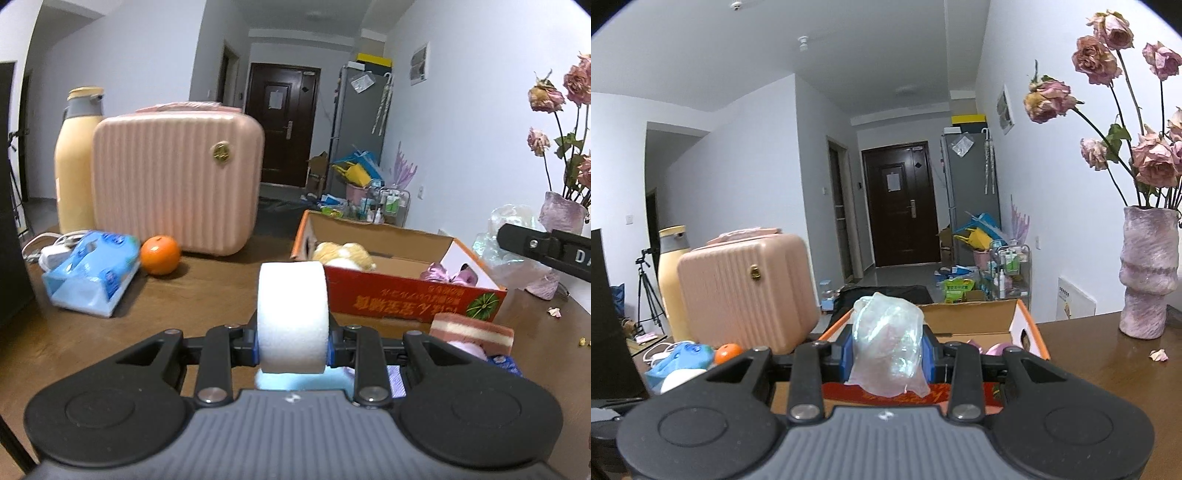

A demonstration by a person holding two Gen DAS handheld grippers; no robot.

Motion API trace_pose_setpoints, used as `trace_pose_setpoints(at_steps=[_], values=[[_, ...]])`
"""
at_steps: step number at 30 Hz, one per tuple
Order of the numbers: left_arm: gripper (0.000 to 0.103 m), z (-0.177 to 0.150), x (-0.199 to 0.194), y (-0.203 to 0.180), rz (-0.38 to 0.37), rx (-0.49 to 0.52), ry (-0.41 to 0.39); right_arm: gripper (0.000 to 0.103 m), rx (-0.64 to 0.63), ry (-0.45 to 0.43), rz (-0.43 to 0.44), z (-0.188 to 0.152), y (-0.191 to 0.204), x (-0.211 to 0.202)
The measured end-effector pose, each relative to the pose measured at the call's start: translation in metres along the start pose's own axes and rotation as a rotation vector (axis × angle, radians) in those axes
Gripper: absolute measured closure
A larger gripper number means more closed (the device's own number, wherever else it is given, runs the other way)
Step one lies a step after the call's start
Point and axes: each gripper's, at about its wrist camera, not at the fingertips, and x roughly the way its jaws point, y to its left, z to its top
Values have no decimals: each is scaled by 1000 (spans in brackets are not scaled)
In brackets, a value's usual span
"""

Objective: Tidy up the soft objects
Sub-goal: 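Carry the foam roll and plastic bag with both grippers over the cardboard box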

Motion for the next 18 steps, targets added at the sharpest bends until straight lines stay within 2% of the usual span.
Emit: trace_pose_setpoints(at_steps=[8, 18], values=[[73, 17, 22, -31, -28, 13, -41, 69, -15, 7, -28, 6, -20, 26], [73, 43, 52, -51, -49, -3, -84, 69, -44, 23, -69, 14, -45, 64]])
